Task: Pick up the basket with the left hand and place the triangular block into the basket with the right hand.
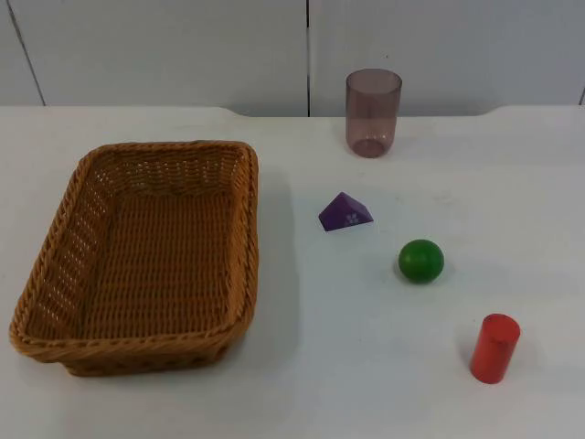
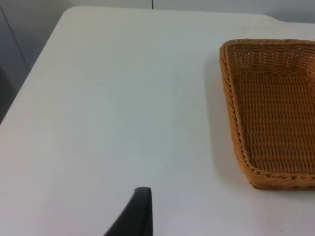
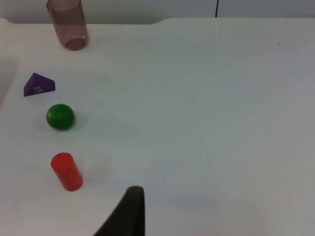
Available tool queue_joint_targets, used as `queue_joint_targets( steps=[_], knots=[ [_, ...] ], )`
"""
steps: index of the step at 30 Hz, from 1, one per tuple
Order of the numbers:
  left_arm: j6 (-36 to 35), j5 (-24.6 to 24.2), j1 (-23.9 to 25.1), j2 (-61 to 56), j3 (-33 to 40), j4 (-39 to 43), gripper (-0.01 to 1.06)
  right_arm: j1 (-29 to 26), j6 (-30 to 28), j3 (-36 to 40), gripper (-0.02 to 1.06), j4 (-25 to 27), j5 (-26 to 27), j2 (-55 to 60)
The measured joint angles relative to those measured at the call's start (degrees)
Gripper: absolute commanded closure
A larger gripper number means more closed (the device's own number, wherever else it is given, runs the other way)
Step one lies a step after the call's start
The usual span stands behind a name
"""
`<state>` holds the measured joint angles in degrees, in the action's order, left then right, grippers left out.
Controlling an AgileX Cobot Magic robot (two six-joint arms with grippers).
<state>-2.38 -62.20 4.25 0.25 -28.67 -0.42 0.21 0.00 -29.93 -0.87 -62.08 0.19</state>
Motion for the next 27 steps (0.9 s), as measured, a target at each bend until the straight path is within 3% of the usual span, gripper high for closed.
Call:
queue_joint_targets(
  steps=[7,12,17,27],
  knots=[
    [0.0,0.0,0.0,4.1,-0.2,-2.1,0.0,0.0,0.0,-3.3,-0.01,0.0,0.2,5.4],
    [0.2,2.2,0.0,13.6,-2.1,-5.6,0.0,0.0,0.0,-6.2,-0.01,0.0,1.9,13.6],
    [1.0,7.7,0.0,25.4,-5.3,-6.5,0.0,0.0,-1.1,-10.2,-0.01,0.0,5.2,25.3],
    [3.0,13.1,0.0,39.6,-10.6,-7.4,0.0,0.0,-1.2,-14.6,-0.01,0.0,9.0,42.4]
  ],
)
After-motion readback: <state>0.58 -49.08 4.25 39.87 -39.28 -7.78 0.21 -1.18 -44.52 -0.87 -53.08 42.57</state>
